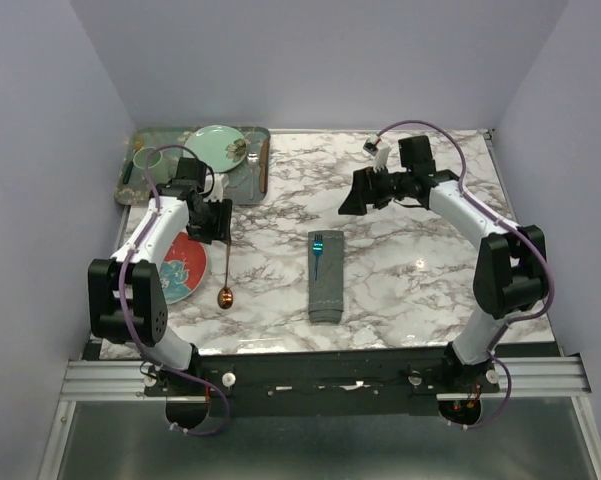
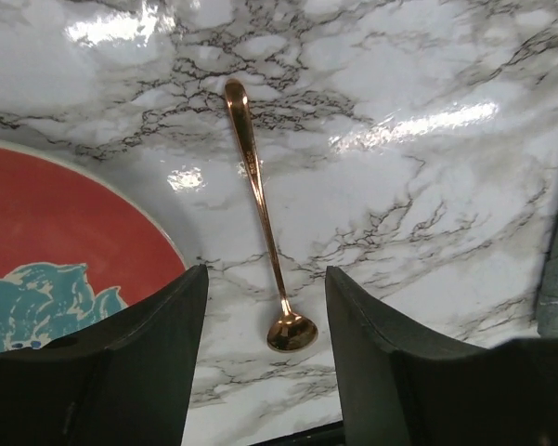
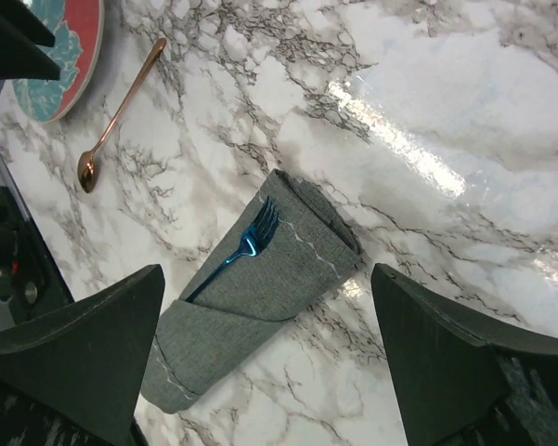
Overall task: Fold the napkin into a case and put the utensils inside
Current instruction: Pick up the spoon from the center of the board.
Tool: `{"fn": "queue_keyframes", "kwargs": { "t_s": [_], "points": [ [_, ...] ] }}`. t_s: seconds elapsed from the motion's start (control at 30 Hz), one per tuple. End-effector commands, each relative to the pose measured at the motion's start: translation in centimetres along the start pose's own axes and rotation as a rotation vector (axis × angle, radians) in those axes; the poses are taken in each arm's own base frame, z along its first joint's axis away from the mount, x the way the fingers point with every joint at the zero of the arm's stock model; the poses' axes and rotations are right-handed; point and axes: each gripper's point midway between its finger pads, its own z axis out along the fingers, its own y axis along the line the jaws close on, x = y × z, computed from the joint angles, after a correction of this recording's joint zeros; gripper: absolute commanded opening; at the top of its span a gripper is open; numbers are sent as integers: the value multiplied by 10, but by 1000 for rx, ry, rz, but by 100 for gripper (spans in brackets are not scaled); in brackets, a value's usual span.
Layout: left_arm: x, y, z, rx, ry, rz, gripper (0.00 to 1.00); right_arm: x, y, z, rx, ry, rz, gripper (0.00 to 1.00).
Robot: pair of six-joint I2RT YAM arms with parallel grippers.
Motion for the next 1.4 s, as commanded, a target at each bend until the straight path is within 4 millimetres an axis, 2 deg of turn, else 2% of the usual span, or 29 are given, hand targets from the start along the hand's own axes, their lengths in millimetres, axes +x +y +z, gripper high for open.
{"fn": "queue_keyframes", "kwargs": {
  "t_s": [0.0, 0.2, 0.53, 0.7, 0.73, 0.77, 0.83, 0.9, 0.93, 0.97, 1.0, 1.07, 1.1, 1.13, 1.17, 1.2, 1.23, 1.27, 1.3, 1.33, 1.37],
  "points": [
    [23, -4, 21, 37, 95, -71, 58, -2, 5, -18, 31, 41, -152, 100],
    [57, 3, 49, 12, 236, -146, 50, -3, 9, -29, 46, 45, -182, 100],
    [76, 8, 76, -29, 331, -186, 37, -18, 16, -43, 58, 21, -312, 100],
    [89, 1, 88, -11, 391, -229, 19, -28, 20, -49, 63, 4, -370, 100],
    [87, -1, 88, -5, 389, -243, 11, -29, 21, -51, 64, 0, -383, 100],
    [84, -5, 87, 17, 390, -251, 7, -31, 22, -54, 69, -7, -402, 100],
    [70, -15, 81, 53, 364, -266, 0, -35, 23, -57, 76, -15, -455, 100],
    [51, -38, 66, 171, 327, -291, 0, -43, 29, -65, 77, -39, -538, 100],
    [35, -50, 58, 242, 291, -293, 0, -46, 37, -67, 63, -54, -575, 100],
    [25, -65, 49, 322, 271, -322, 0, -51, 41, -70, 57, -72, -615, 100],
    [11, -95, 27, 504, 255, -336, 0, -57, 52, -77, 52, -100, -671, 100],
    [-13, -124, 3, 678, 229, -395, 0, -59, 68, -77, 27, -129, -820, 99],
    [-19, -136, -7, 748, 235, -408, 0, -63, 83, -86, 25, -163, -904, 99],
    [-26, -156, -25, 873, 243, -383, 0, -61, 98, -82, -1, -179, -1018, 99],
    [-27, -166, -32, 925, 259, -372, 0, -67, 111, -85, -4, -226, -1107, 98],
    [-29, -175, -42, 963, 275, -387, 0, -50, 113, -78, -28, -220, -1146, 97],
    [-32, -185, -53, 1037, 271, -357, 0, -51, 140, -87, -51, -282, -1272, 96],
    [-29, -197, -60, 1078, 293, -342, 0, -56, 153, -88, -51, -355, -1352, 95],
    [-29, -206, -72, 1115, 344, -393, 0, -39, 154, -80, -77, -363, -1377, 94],
    [-29, -214, -74, 1164, 345, -364, 0, -32, 171, -79, -117, -404, -1450, 93],
    [-24, -221, -84, 1213, 384, -346, 0, -38, 188, -88, -112, -489, -1525, 89]
  ]
}}
